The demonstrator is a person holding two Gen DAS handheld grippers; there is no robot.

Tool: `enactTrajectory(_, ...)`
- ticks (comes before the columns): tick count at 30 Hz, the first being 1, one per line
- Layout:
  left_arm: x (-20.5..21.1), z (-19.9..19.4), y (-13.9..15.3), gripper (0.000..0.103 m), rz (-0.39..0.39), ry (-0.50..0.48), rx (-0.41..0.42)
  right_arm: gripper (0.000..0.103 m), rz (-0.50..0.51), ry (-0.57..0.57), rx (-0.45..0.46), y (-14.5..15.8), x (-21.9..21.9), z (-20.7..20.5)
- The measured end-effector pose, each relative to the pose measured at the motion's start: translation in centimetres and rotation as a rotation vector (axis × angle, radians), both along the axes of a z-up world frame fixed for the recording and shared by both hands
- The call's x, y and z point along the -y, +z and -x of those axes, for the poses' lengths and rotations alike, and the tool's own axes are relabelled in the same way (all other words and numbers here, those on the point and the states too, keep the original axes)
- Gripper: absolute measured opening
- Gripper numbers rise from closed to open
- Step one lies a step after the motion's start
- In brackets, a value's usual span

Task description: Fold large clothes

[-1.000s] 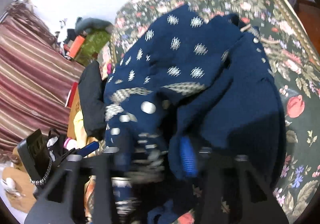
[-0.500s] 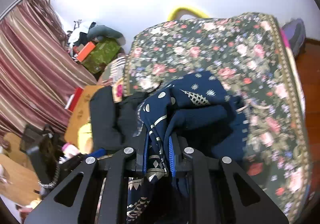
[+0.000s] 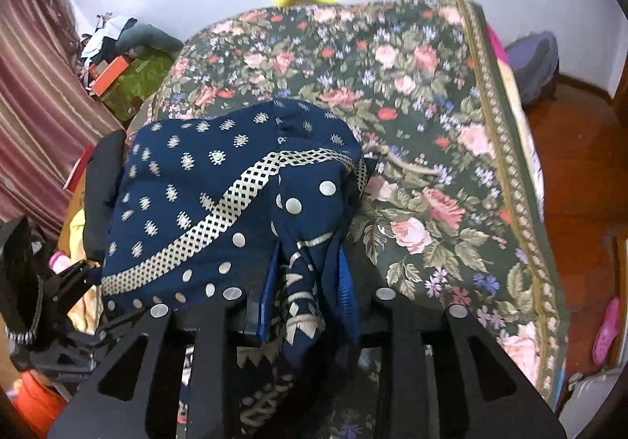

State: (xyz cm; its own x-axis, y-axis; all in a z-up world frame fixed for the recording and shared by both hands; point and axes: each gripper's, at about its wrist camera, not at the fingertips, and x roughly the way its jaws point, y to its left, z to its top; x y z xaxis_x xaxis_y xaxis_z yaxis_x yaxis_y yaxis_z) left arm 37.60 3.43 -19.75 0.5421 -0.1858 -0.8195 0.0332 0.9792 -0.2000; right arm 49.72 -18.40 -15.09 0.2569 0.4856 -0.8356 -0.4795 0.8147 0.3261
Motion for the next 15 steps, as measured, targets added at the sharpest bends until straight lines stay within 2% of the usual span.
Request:
enactTrajectory(2, -0.7, 0.0, 0.7, 0.085, 0.006, 0.010, -0.001, 0.043, 0.017, 0.009, -0.003, 0.5, -0.1, 0.7)
enactTrajectory(5, -1.8, -0.1, 1.8, 0.085, -0.014, 0.047, 0.033, 0.061, -0.029, 0.019, -0.053, -0.1, 0.1, 1.3)
enactTrajectory(8, -3.1, -0.6, 1.7, 0.085, 0.033, 0.083, 0.024, 0.063, -0.084, -0.003, -0.128, -1.4, 0.2, 1.5)
enactTrajectory(11, -4.6, -1.5, 0.2, 0.085, 0.170, 0.095, -0.037, 0.069, -0.106, -0.031, -0.190, -3.2, 0.1, 1.2)
enactTrajectory(15, -5.8, -2.9, -1.8, 0.089, 0.341, 0.092, -0.111, 0.078, -0.155, -0.051, -0.226, -4.6, 0.3, 0.5)
